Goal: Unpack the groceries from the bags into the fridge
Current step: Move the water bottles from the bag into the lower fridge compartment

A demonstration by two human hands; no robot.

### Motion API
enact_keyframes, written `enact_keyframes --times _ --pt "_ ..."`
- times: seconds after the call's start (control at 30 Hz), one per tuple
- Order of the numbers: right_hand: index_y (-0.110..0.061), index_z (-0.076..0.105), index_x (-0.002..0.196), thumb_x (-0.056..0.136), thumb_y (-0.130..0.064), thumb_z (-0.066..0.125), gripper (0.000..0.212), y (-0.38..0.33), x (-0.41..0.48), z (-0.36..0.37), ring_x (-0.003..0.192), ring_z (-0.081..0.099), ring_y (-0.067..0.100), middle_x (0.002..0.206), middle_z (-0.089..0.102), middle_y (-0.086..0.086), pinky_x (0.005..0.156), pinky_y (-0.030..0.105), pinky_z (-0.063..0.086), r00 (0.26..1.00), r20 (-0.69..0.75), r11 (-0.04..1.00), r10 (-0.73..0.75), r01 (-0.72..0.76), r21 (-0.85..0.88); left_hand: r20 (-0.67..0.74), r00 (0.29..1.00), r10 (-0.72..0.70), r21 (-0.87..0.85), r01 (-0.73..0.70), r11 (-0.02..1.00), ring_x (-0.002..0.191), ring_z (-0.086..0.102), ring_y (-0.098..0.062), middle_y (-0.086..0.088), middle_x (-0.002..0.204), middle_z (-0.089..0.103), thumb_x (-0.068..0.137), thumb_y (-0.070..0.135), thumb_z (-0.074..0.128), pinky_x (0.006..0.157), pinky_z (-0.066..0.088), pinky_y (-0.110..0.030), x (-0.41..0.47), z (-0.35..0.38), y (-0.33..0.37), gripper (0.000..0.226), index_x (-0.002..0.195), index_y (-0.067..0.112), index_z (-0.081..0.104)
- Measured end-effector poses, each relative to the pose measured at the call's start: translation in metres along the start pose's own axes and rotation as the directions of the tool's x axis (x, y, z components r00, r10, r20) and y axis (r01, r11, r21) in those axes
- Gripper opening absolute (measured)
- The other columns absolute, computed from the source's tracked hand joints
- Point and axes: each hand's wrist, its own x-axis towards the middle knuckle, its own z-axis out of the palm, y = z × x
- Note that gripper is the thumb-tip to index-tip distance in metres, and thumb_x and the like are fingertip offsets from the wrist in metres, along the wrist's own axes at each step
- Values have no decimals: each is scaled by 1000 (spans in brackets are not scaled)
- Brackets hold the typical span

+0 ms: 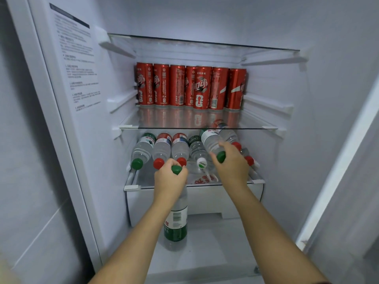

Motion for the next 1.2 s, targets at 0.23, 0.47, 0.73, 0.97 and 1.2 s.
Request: enact_keyframes --times 0.23,0.47,0.73,0.97,1.2 --pt "-19 46 122 98 -42 46 33 -9 37 24 77 64 27 88 68 5 56 31 44 980 180 933 85 -15 -360 25 1000 3 -18 -2 1000 72 62 -16 -6 75 67 85 18 59 58 43 -20 1 0 0 9 78 20 55" --pt "-14 48 120 101 -39 42 33 -9 59 39 77 64 29 88 69 8 53 28 31 965 255 866 63 74 -494 140 979 147 489 -198 849 79 55 -18 6 84 51 84 46 58 65 43 -30 4 -20 3 25 84 21 52" --pt "-13 46 120 100 -37 44 31 -6 59 40 83 66 32 91 69 10 58 32 38 961 272 870 52 90 -485 316 949 16 468 -170 867 66 50 -9 6 71 53 76 48 72 53 40 -25 11 -37 19 34 73 22 50" --pt "-11 45 119 99 -35 46 31 -4 63 38 86 66 32 94 69 12 60 33 38 950 308 868 50 111 -484 257 958 127 292 -202 935 66 57 -14 5 70 58 70 42 81 63 58 -43 -13 -58 38 31 78 22 58" --pt "-12 44 122 99 -36 46 34 -5 64 35 88 65 32 97 68 11 61 33 38 936 343 872 76 104 -479 38 915 402 32 -403 915 60 55 -10 5 68 62 66 40 80 57 48 -26 -35 -102 107 30 75 20 60"
